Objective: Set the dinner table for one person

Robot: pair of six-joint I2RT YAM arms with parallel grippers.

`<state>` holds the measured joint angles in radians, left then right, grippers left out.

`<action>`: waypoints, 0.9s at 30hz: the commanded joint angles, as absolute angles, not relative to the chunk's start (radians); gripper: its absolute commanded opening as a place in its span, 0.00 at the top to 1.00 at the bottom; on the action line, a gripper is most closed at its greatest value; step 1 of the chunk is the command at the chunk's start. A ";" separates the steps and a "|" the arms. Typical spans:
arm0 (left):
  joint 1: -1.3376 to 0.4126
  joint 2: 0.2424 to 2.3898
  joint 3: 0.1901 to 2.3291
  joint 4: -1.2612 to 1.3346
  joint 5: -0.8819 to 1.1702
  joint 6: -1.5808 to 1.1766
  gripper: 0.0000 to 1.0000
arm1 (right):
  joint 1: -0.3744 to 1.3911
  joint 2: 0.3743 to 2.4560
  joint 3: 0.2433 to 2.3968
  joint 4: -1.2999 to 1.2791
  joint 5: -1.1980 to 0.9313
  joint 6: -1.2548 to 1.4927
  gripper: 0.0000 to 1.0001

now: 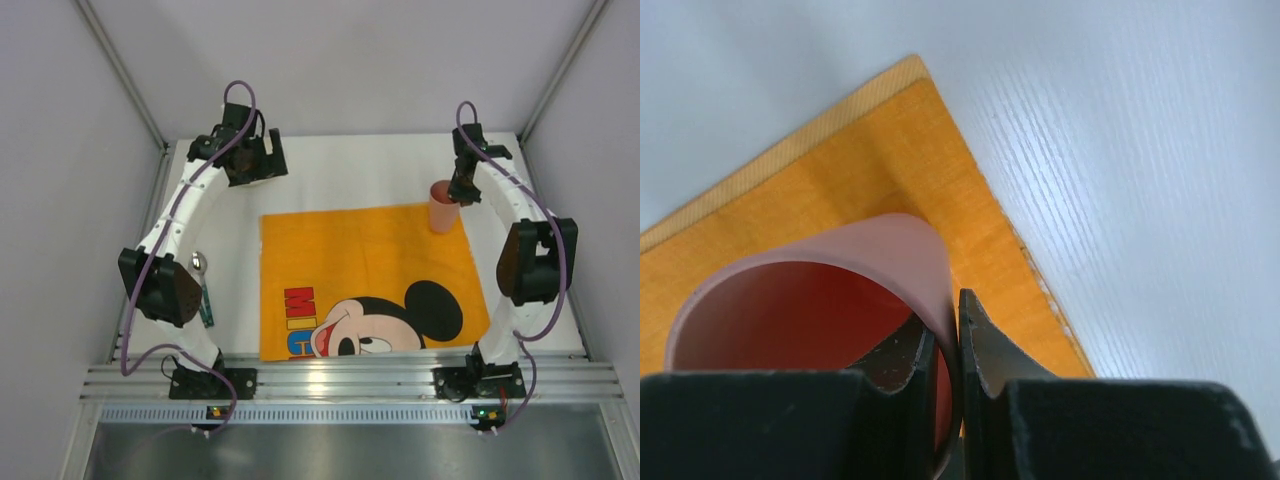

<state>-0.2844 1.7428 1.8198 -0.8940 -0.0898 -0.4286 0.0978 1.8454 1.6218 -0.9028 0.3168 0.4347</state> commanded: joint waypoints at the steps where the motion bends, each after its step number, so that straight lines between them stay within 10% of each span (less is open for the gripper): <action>1: -0.279 1.697 1.810 -0.856 -0.080 -0.439 0.03 | 0.106 1.827 1.553 -0.778 0.319 0.462 1.00; 5: -0.278 1.706 1.807 -0.854 -0.083 -0.439 0.03 | 0.106 1.806 1.474 -0.736 0.305 0.472 0.94; 9: -0.267 1.727 1.810 -0.847 -0.086 -0.439 0.03 | 0.106 1.763 1.428 -0.730 0.316 0.460 0.35; 13: -0.238 1.775 1.848 -0.848 -0.074 -0.451 0.03 | 0.104 1.691 1.440 -0.739 0.311 0.456 0.08; 27: 0.060 1.965 1.827 -0.700 0.149 -0.679 0.05 | 0.104 1.361 1.548 -0.977 0.216 0.457 0.00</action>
<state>-0.0059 1.9369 1.8767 -0.8246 0.0364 -0.5816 0.1020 1.4403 1.5719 -0.8787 0.2520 0.4561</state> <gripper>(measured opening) 0.959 0.996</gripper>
